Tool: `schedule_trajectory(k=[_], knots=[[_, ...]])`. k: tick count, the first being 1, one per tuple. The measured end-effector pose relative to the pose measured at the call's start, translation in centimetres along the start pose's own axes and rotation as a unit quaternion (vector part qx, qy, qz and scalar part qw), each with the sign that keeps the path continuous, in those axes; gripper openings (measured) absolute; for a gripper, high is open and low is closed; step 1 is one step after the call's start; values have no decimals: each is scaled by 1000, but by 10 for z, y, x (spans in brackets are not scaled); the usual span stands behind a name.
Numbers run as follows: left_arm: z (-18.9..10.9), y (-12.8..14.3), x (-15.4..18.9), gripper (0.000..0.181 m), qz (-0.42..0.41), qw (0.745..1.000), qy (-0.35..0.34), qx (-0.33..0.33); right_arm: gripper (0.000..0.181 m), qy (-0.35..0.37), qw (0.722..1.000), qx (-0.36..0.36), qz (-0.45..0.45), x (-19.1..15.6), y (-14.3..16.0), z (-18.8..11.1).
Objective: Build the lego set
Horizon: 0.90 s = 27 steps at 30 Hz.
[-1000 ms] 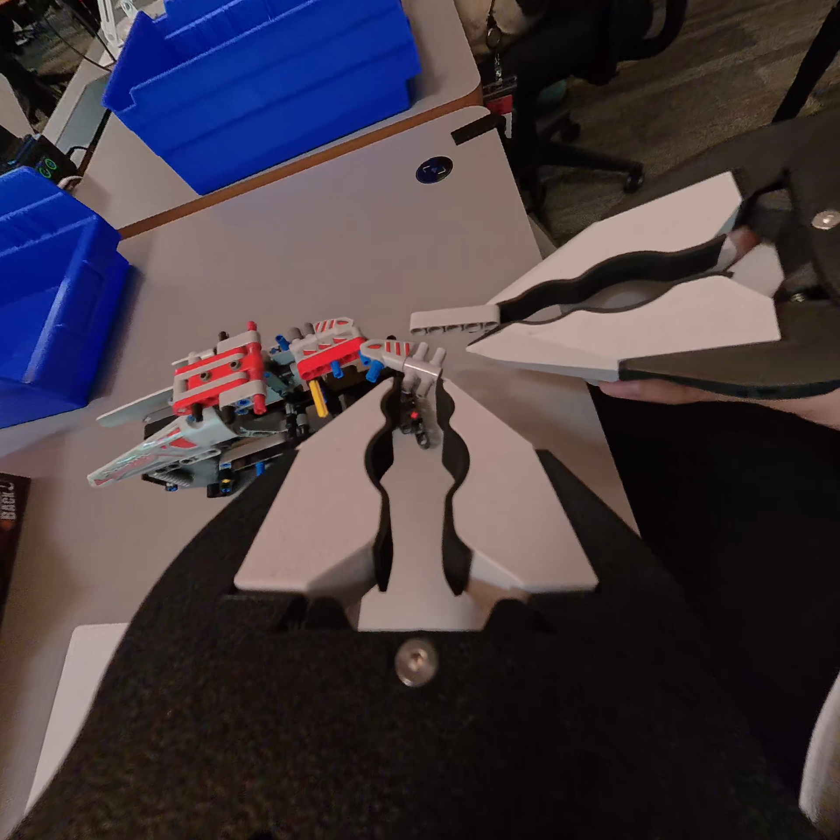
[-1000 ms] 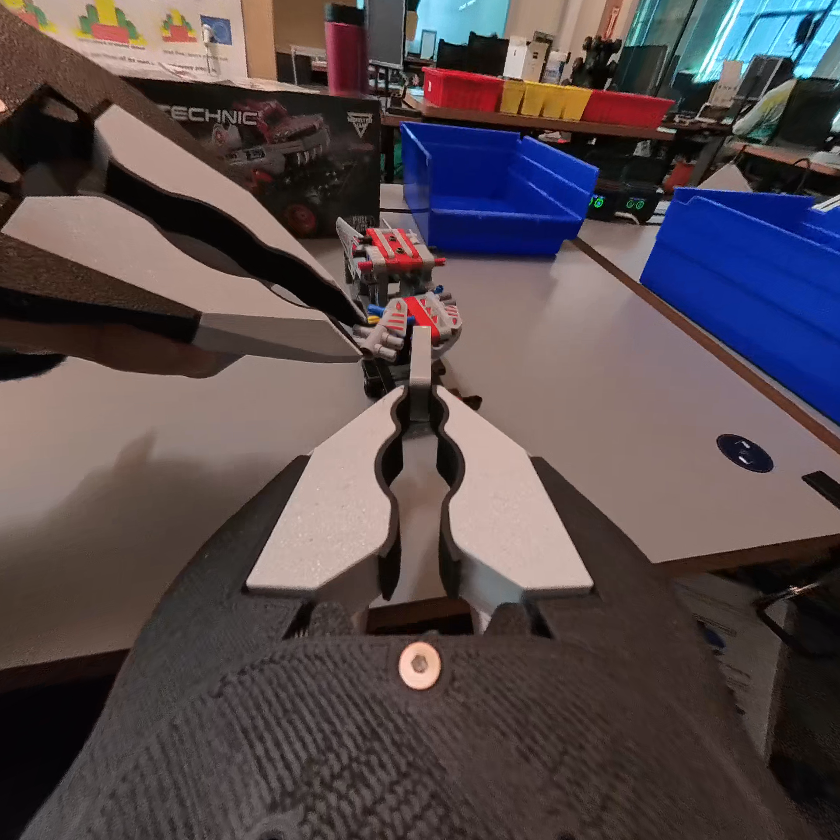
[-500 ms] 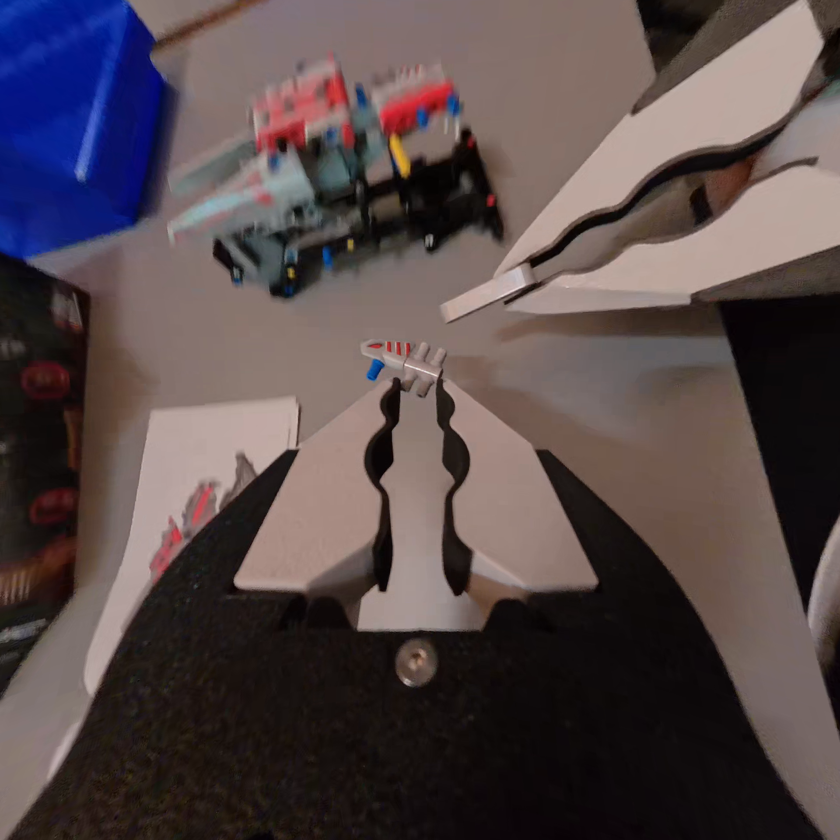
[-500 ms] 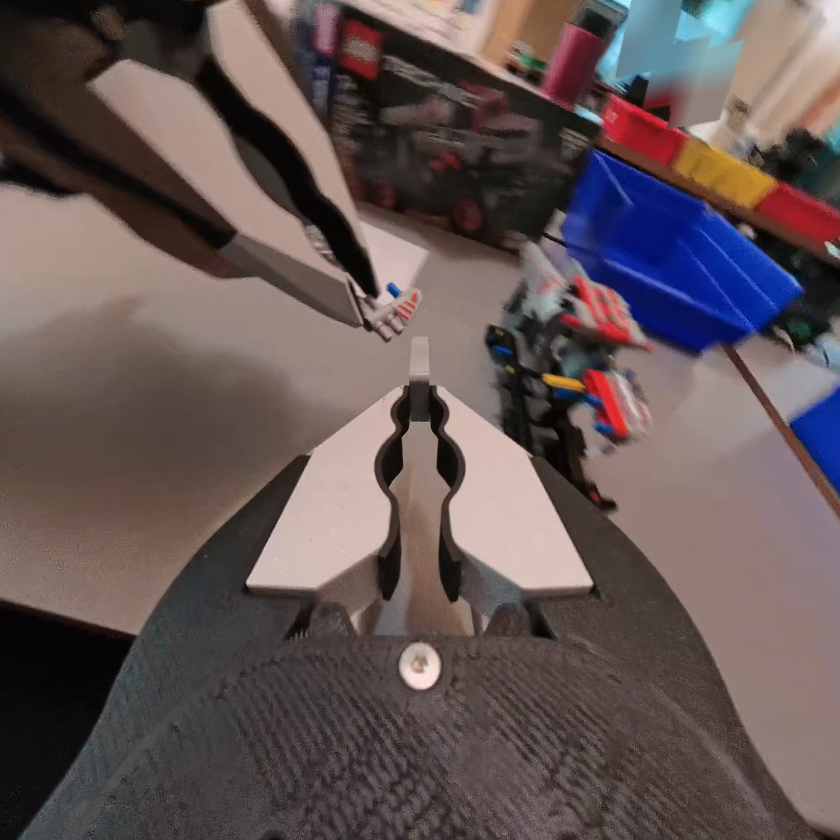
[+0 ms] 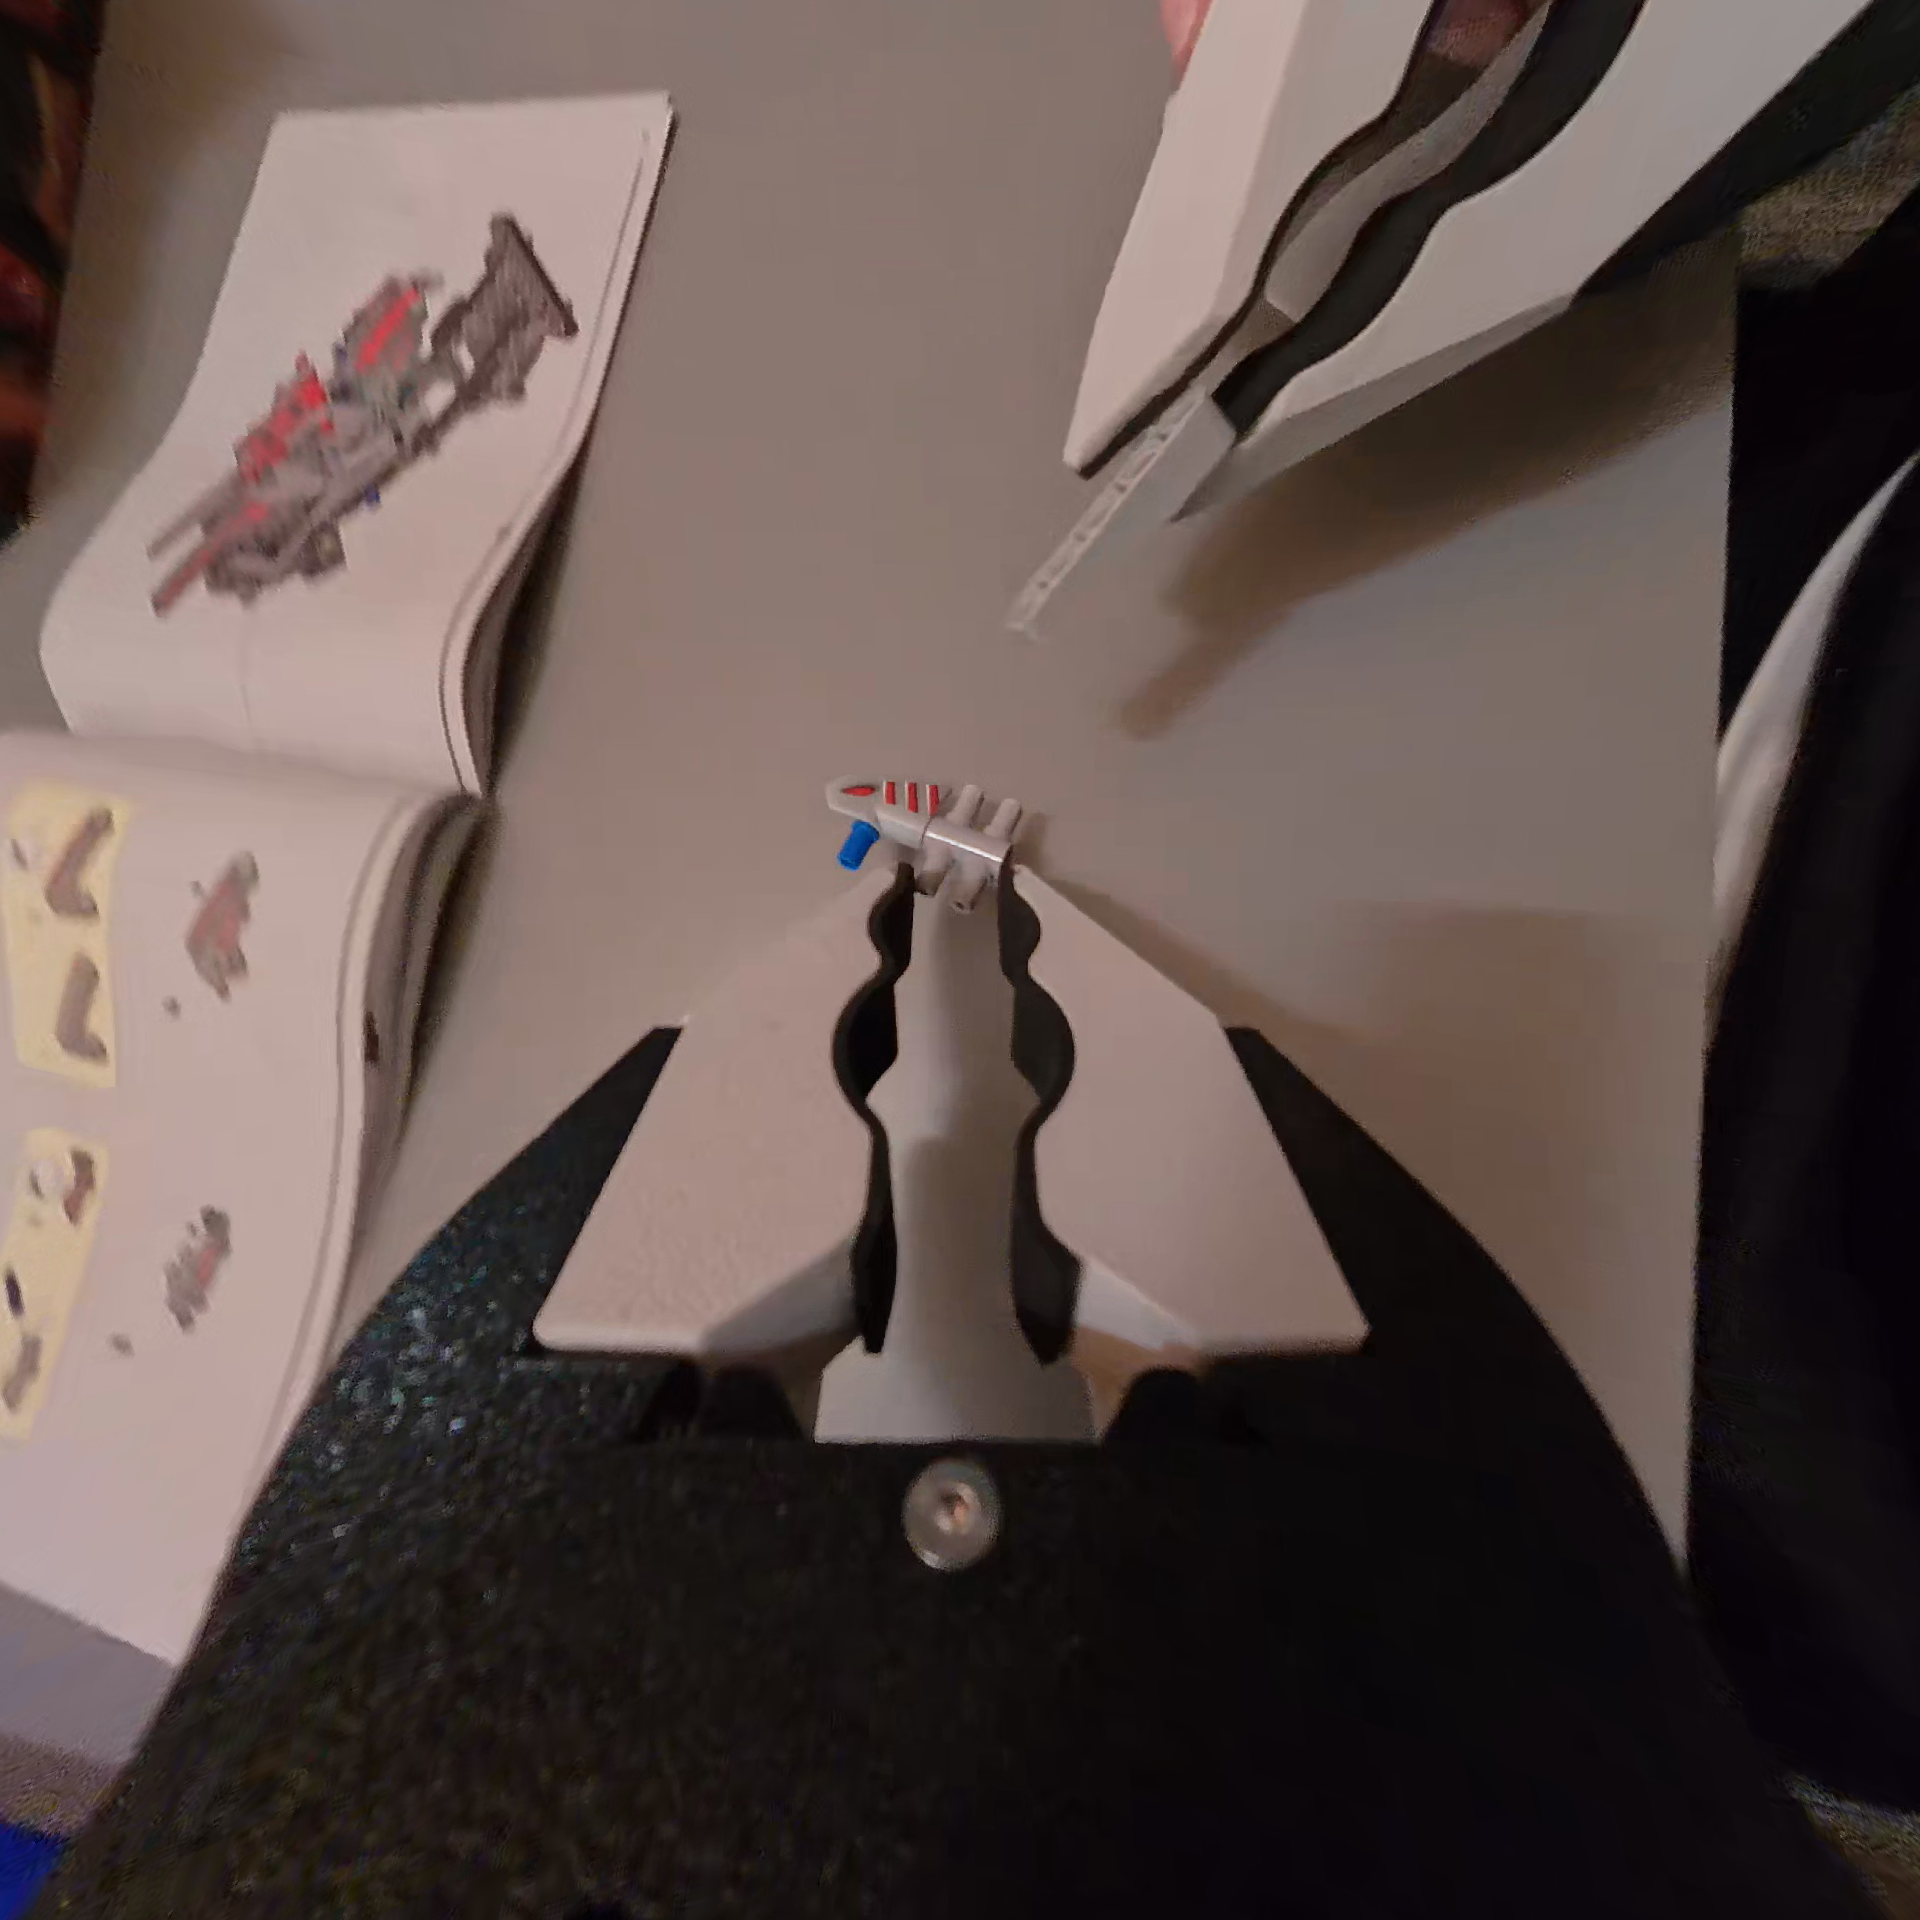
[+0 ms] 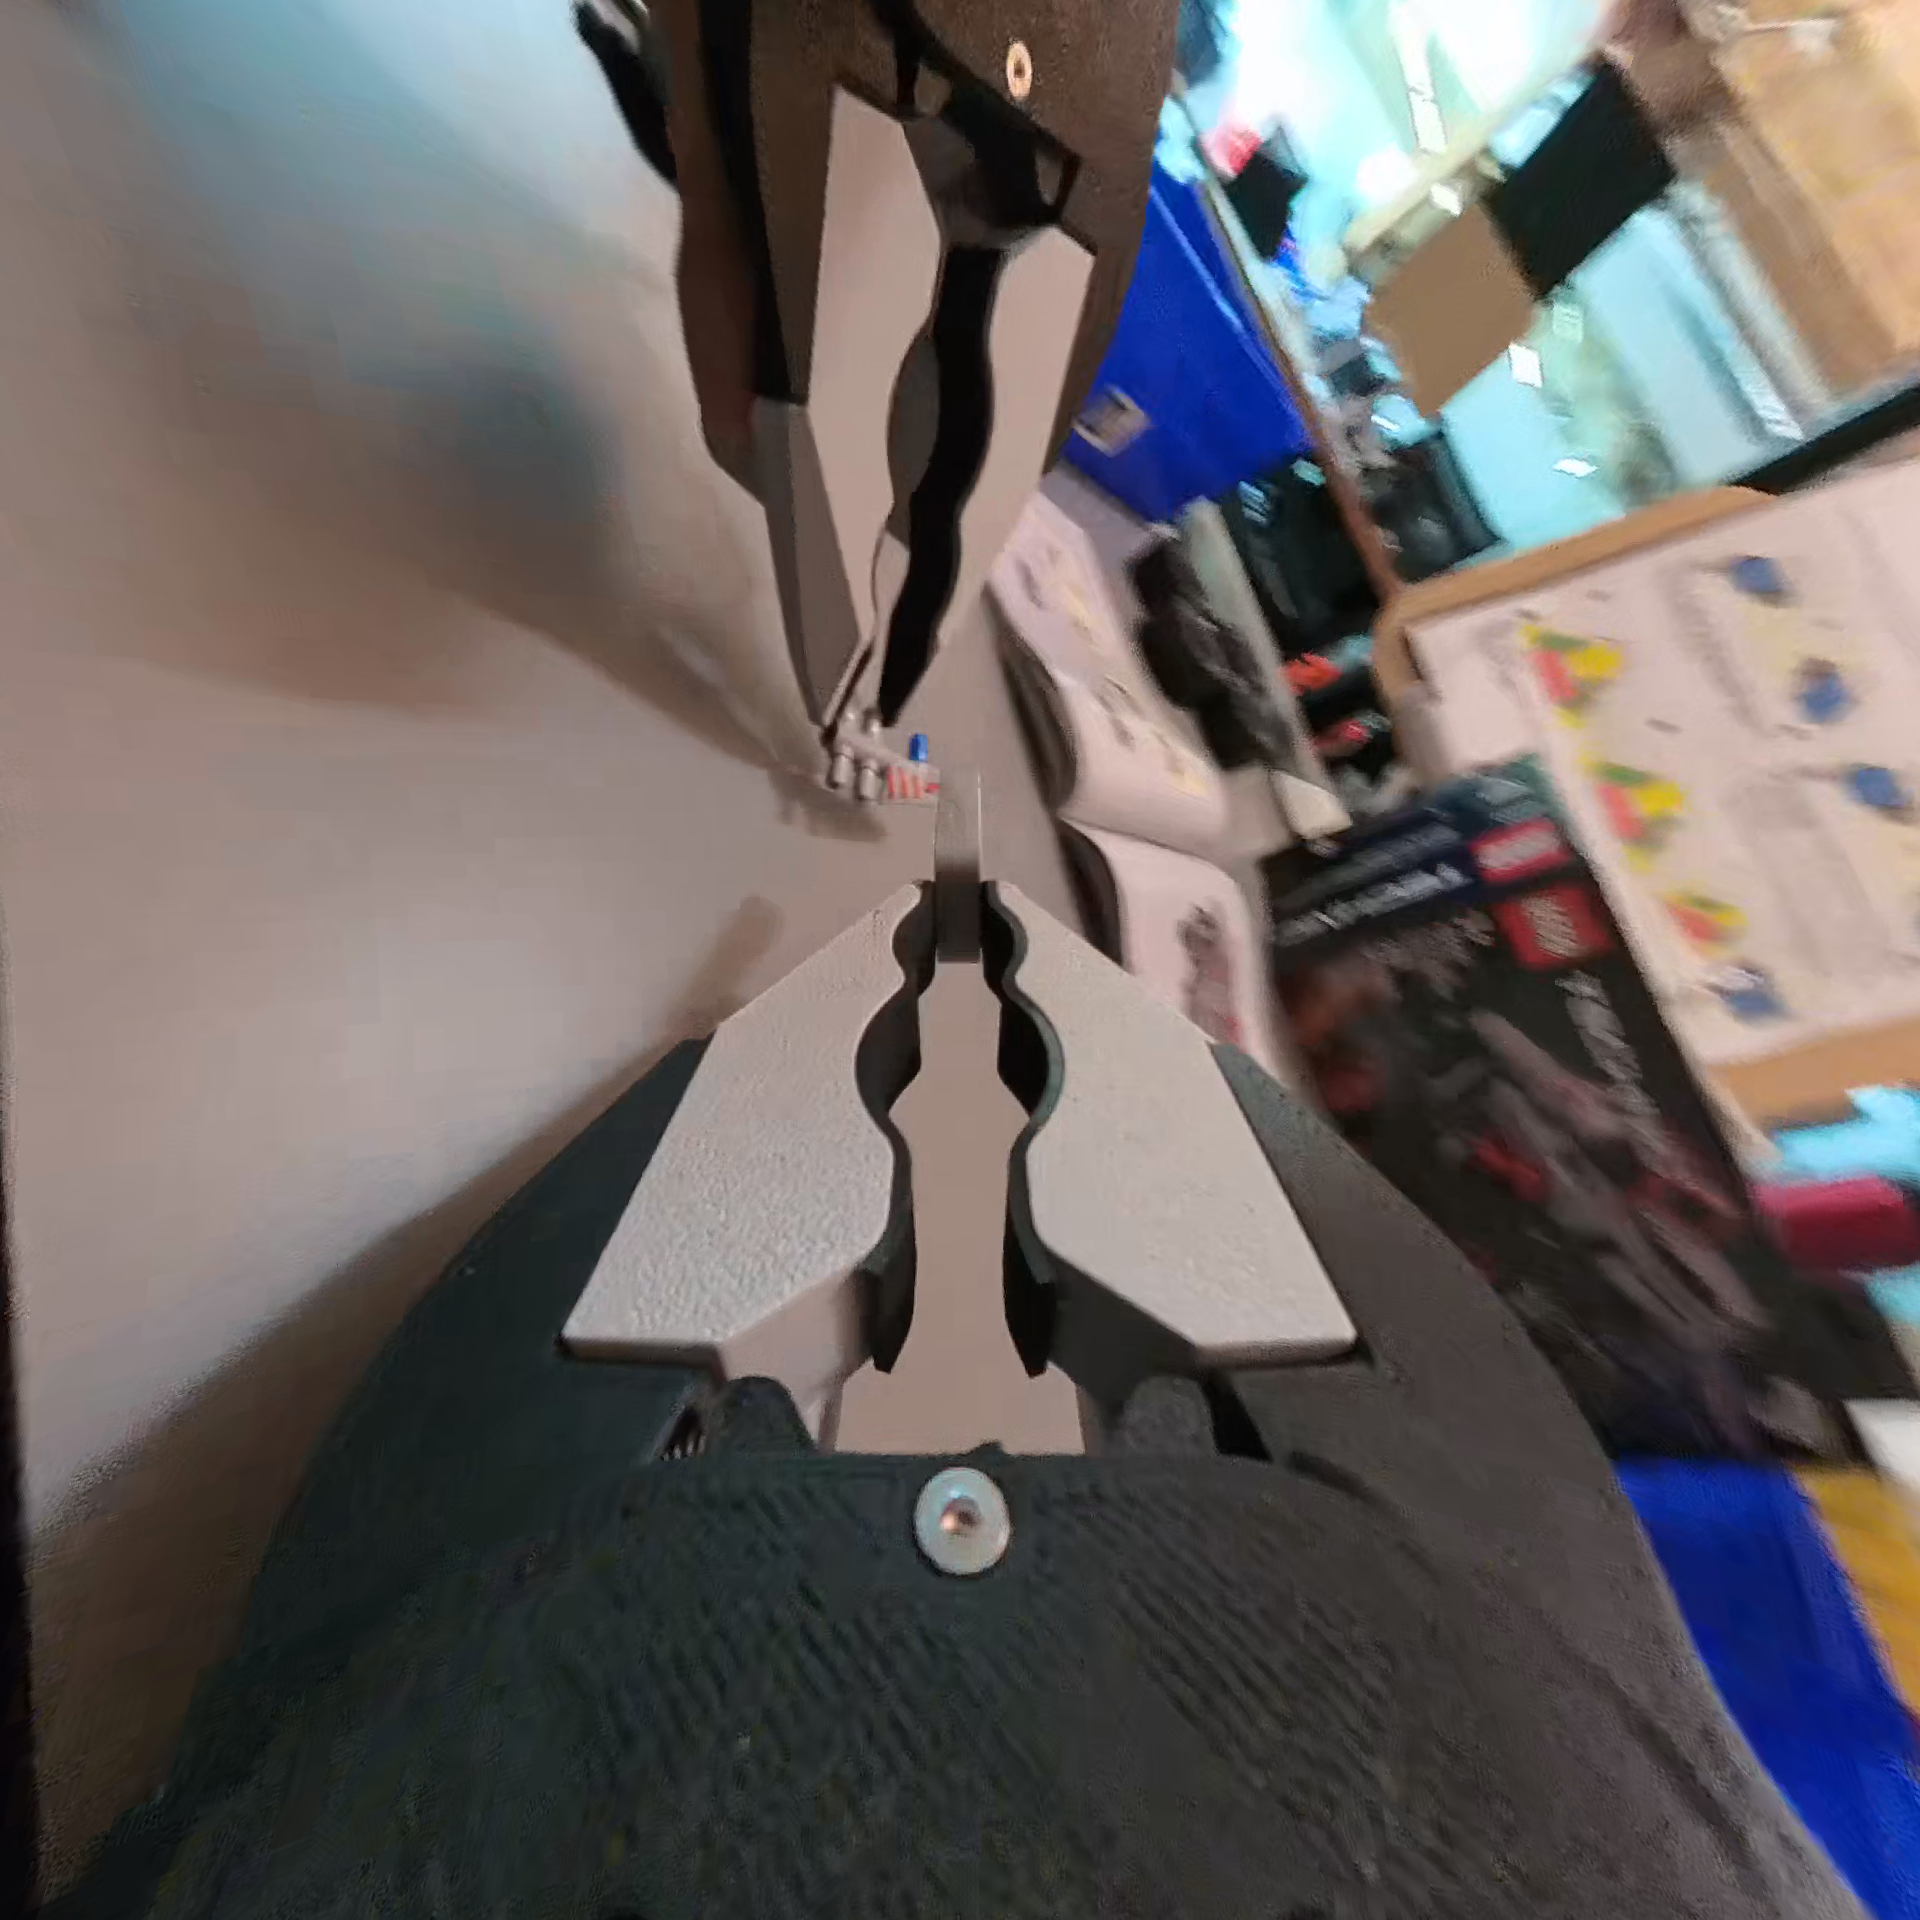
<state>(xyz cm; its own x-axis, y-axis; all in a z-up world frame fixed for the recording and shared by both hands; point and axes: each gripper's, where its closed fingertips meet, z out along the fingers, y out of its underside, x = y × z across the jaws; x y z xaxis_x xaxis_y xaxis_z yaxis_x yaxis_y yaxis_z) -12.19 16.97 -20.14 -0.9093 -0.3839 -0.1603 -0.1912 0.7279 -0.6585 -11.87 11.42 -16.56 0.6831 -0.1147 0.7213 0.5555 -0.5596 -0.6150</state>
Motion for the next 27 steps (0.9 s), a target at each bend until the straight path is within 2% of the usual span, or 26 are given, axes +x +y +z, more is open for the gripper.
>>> schedule_trajectory(k=[4, 6, 8, 10, 13, 15, 19, 22, 27], knots=[[-6, 18, 11, 15, -36, 999, -3, 10, 6, -126, 982, 109, 84, -15, -35, 5], [-9, 22, 14, 24, -44, 999, -6, 17, 6, -168, 964, 156, 138, -11, -48, 4], [-16, 23, 15, 37, -41, 999, -13, 27, 6, -194, 951, 166, 173, -6, -49, 7], [-27, 13, 15, 39, -23, 998, -30, 60, 6, -232, 937, 169, 198, -9, -48, 8], [-42, -17, 25, 32, 15, 989, -32, 141, 6, -288, 909, 194, 230, -14, -56, 3], [-46, -33, 35, 31, 34, 984, -13, 177, 6, -299, 896, 220, 245, -9, -62, 0], [-46, -56, 30, 26, 53, 973, -33, 221, 6, -320, 864, 263, 288, 1, -70, -8], [-46, -70, 32, 25, 65, 965, -24, 253, 6, -327, 853, 273, 303, 3, -71, -12], [-44, -84, 28, 17, 92, 955, -34, 279, 6, -302, 852, 276, 327, 10, -70, -14]])
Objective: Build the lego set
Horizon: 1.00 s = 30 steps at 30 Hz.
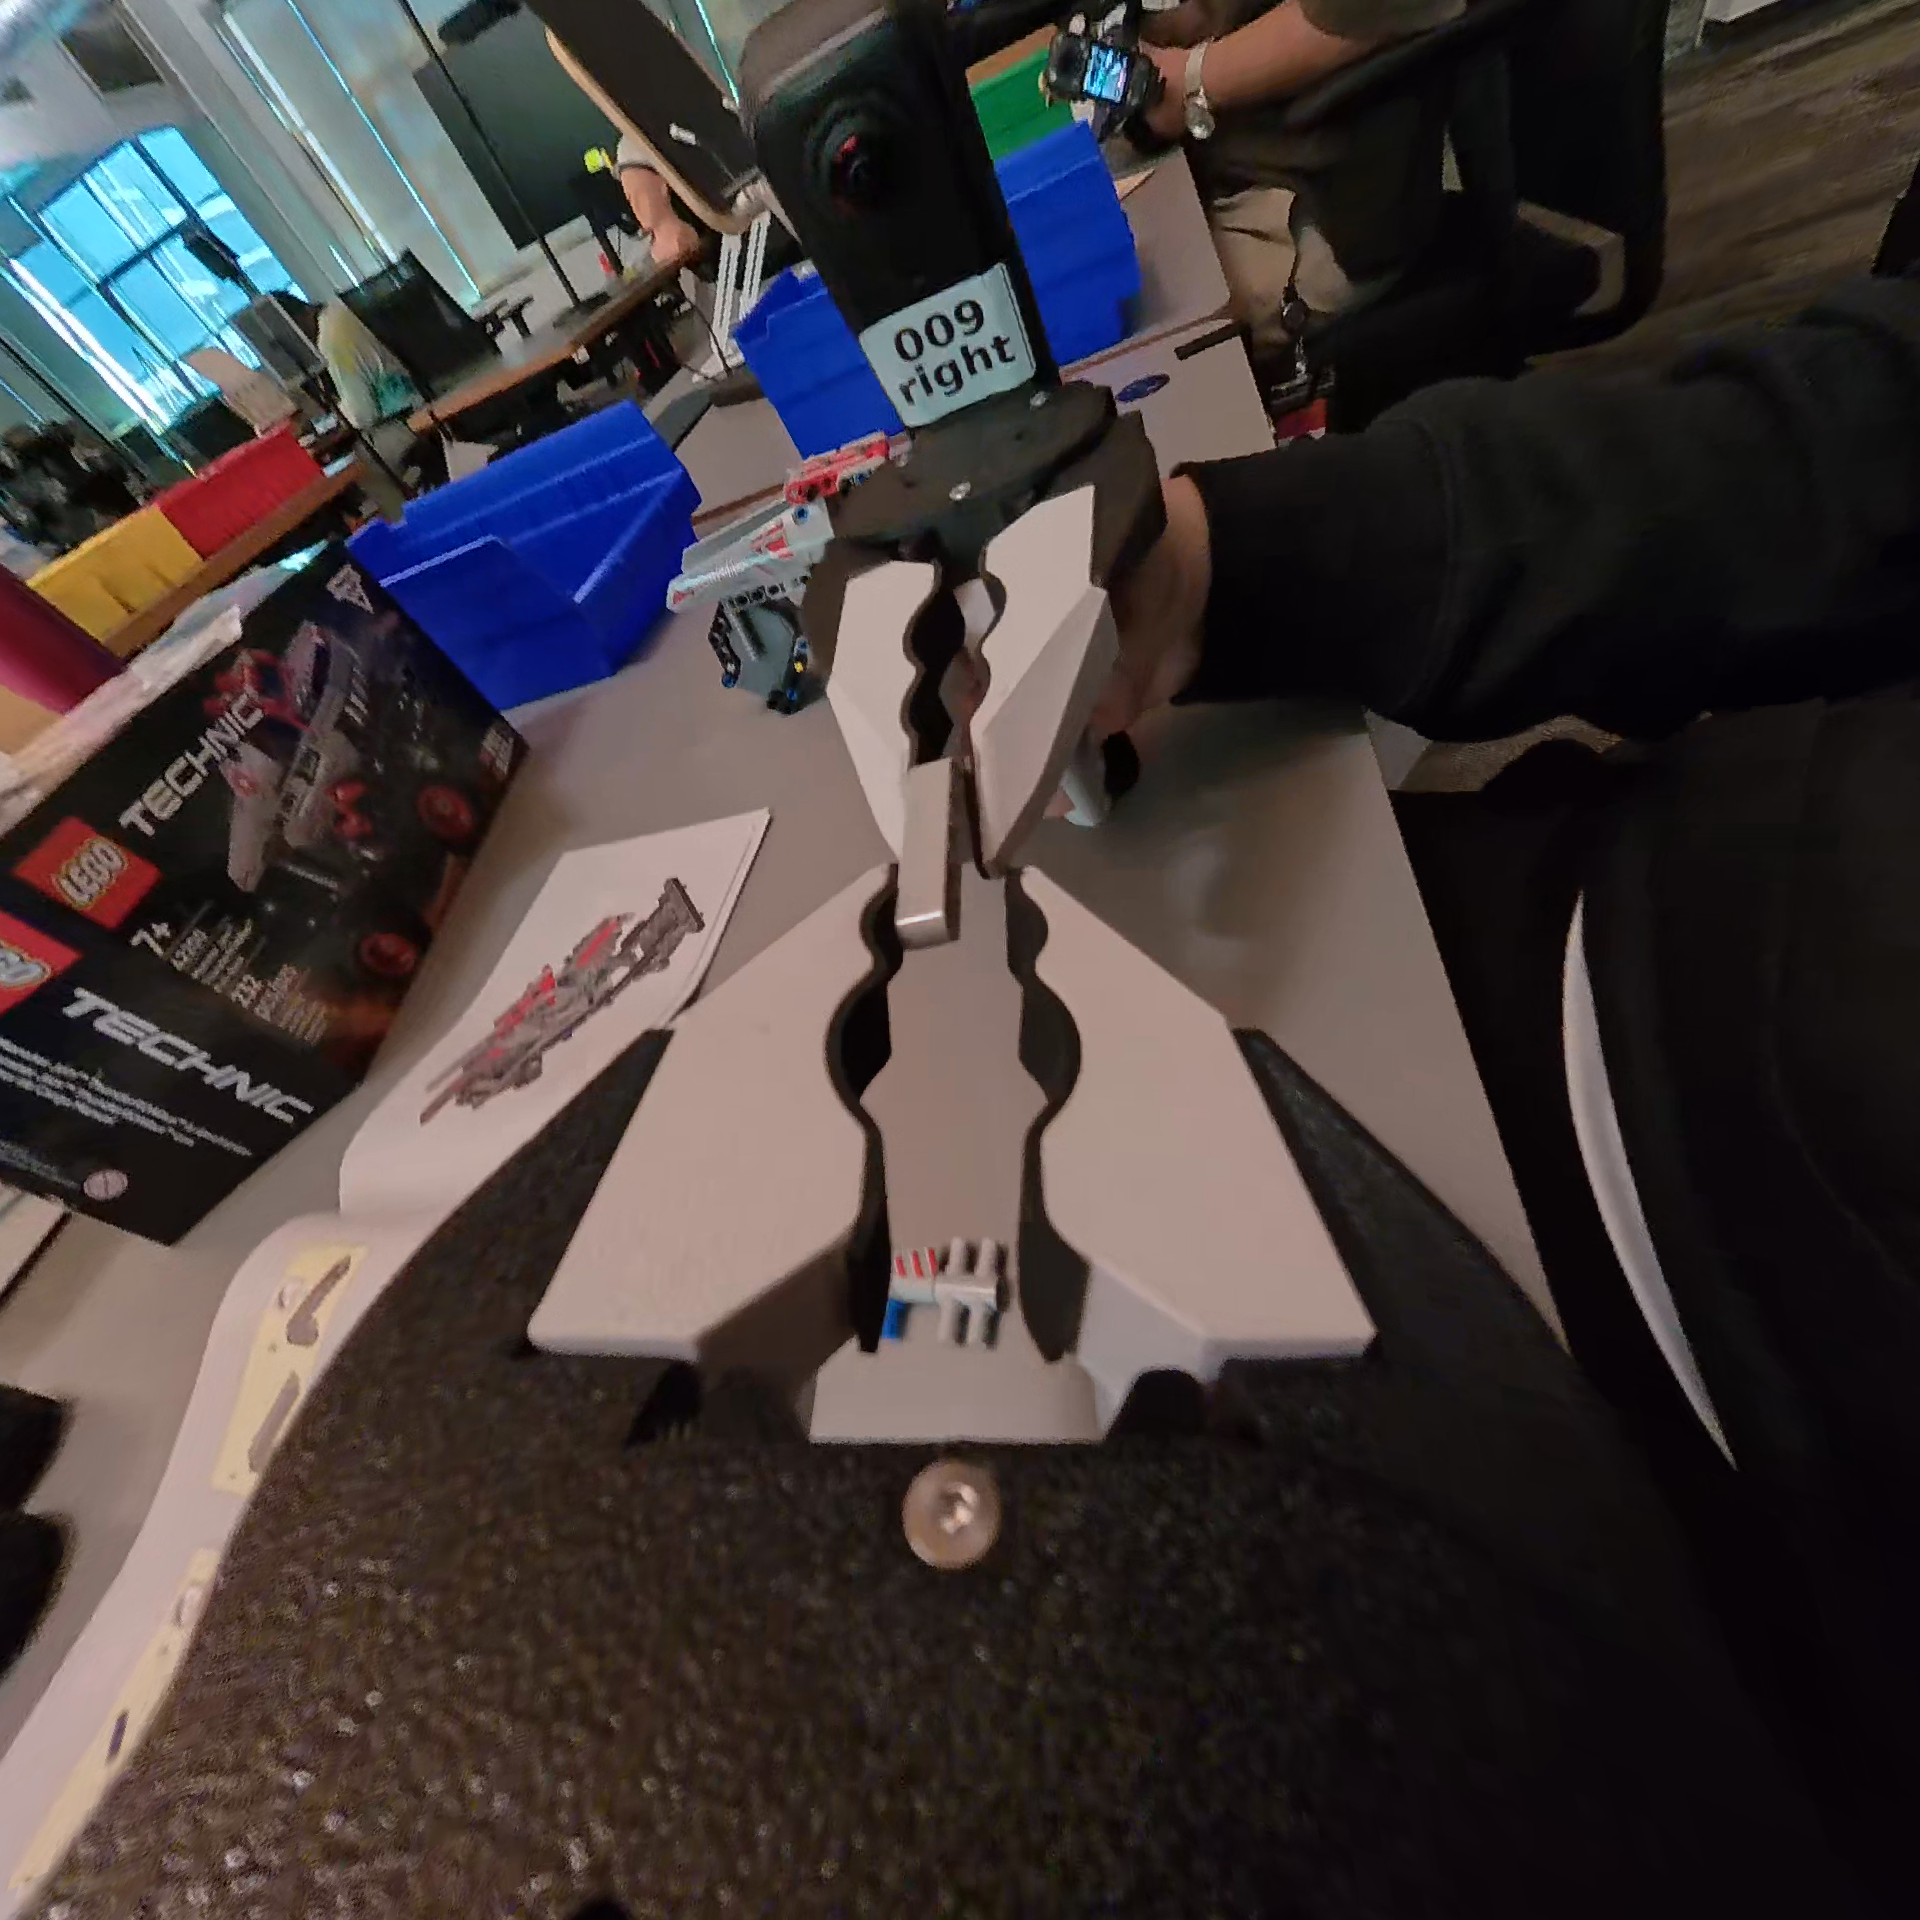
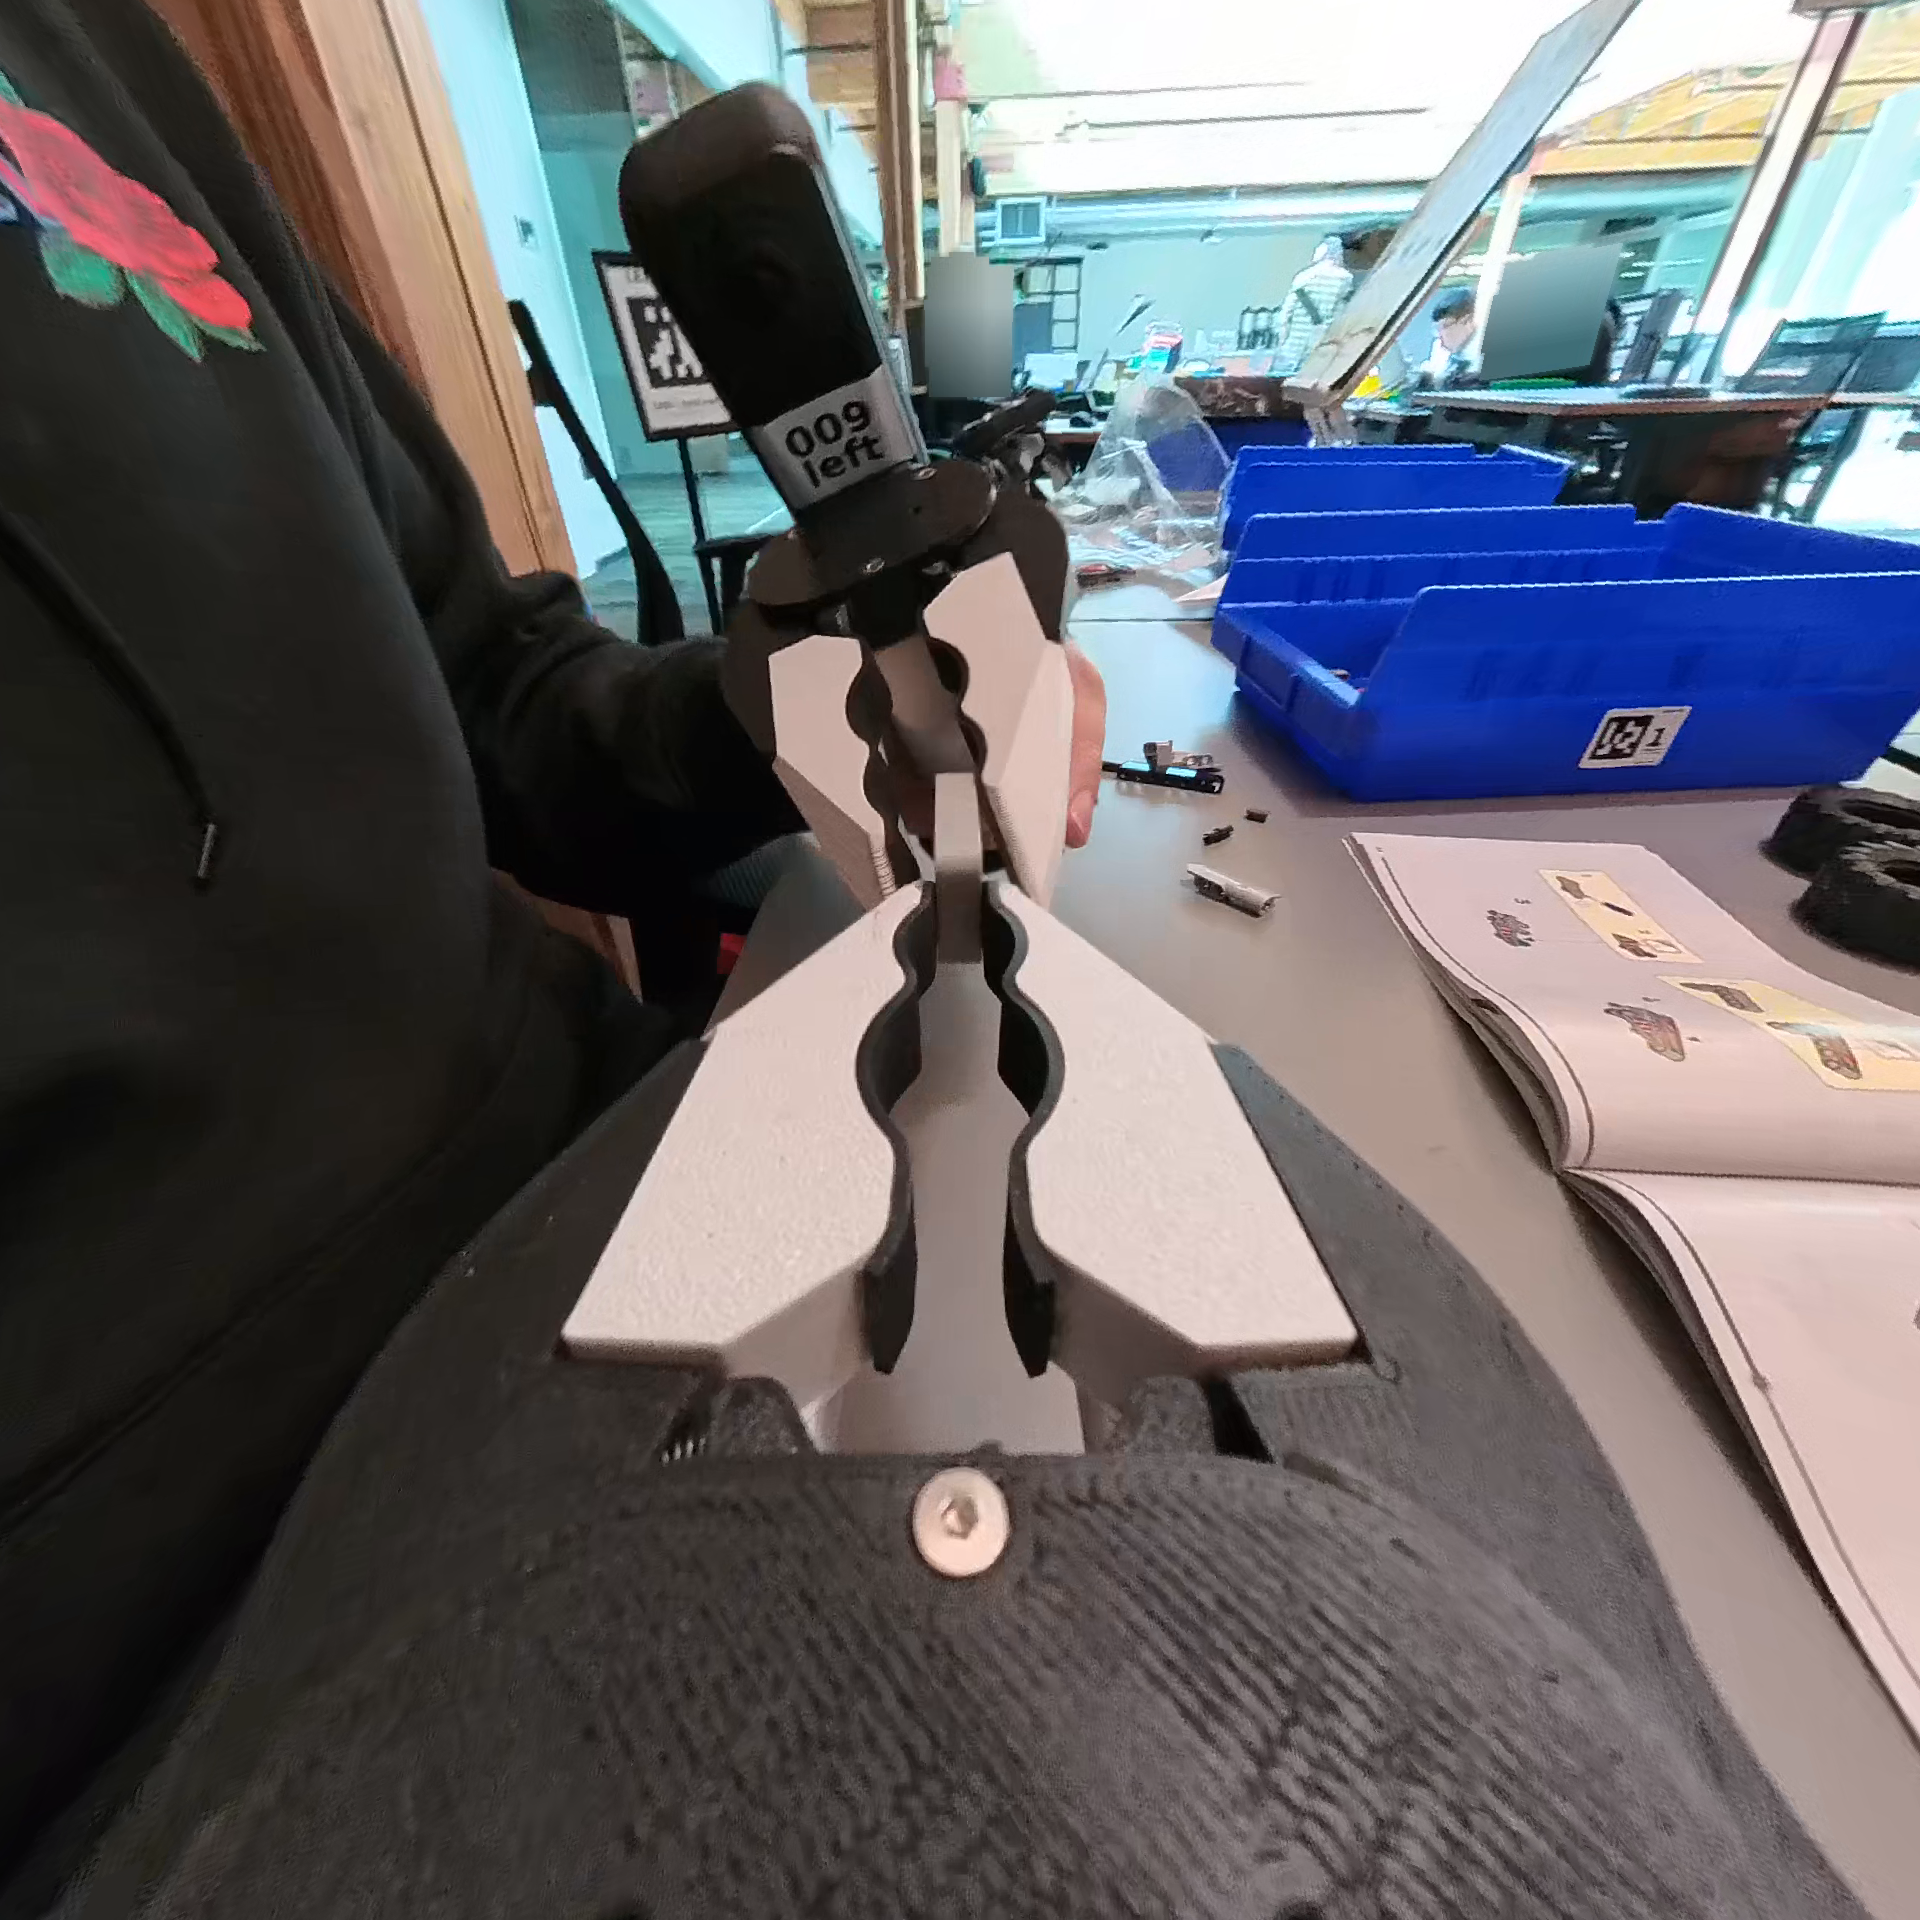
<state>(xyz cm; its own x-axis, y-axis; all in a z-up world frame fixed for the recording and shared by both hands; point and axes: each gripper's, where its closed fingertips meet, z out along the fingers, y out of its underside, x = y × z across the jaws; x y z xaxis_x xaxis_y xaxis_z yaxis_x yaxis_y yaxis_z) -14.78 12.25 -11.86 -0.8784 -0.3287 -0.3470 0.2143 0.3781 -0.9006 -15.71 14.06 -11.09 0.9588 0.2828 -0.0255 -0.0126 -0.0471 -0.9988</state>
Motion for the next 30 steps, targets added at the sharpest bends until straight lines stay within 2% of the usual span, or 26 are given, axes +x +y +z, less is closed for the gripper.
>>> schedule_trajectory(k=[4, 10, 12, 17, 23, 25, 27, 30], knots=[[4, -5, 3, 18, -3, 999, 18, 26, 6, 16, 1000, 18, 10, -1, -4, -7], [2, -10, 14, 31, -25, 996, 72, 56, 6, 31, 999, 8, 17, -4, -1, -14], [-3, -15, 14, 29, -44, 993, 80, 76, 7, 38, 999, 5, 21, -3, 0, -16], [-9, -21, 6, 6, -60, 992, 57, 98, 6, 17, 1000, 2, 25, -9, 1, -15], [-6, -22, -3, 5, -18, 997, -7, 80, 8, 35, 999, 13, 30, -2, -2, -17], [-1, -16, -13, 5, -2, 997, -64, 46, 15, 69, 997, 20, 38, 8, -3, -20], [5, 2, -27, 6, 18, 990, -136, -34, 35, 148, 988, 12, 51, 29, -1, -29], [19, 34, -31, 5, 103, 960, -186, -182, 42, 248, 966, -39, 69, 48, 13, -45]])
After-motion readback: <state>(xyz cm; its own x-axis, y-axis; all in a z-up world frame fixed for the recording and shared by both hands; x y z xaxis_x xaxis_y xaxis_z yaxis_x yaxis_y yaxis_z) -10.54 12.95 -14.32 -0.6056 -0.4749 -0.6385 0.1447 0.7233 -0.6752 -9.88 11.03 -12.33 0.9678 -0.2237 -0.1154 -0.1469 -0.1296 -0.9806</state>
